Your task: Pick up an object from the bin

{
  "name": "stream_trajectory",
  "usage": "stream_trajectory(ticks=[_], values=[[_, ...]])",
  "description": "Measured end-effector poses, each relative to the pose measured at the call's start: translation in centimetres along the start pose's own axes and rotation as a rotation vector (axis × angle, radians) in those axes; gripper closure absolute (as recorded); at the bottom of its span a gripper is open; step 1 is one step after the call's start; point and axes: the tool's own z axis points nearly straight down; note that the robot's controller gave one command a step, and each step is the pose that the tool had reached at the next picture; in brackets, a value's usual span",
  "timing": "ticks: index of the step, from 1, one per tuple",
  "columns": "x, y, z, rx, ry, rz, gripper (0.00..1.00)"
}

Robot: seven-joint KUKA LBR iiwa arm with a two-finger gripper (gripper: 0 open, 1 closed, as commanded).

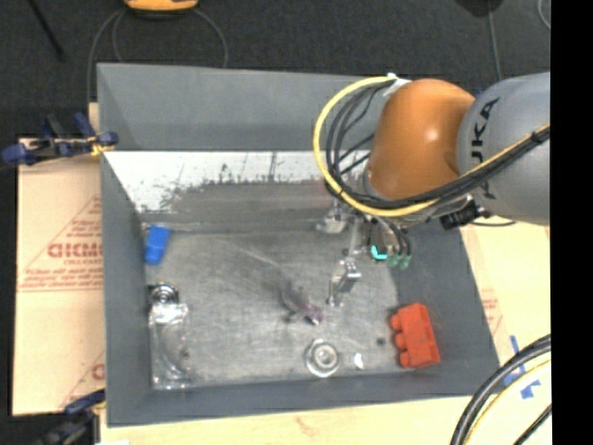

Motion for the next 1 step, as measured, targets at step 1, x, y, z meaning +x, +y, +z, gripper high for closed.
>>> stream_trajectory(ticks=[1], values=[[-0.75, 0.64, 11.59, -0.007, -0.015, 0.171, 0.0]])
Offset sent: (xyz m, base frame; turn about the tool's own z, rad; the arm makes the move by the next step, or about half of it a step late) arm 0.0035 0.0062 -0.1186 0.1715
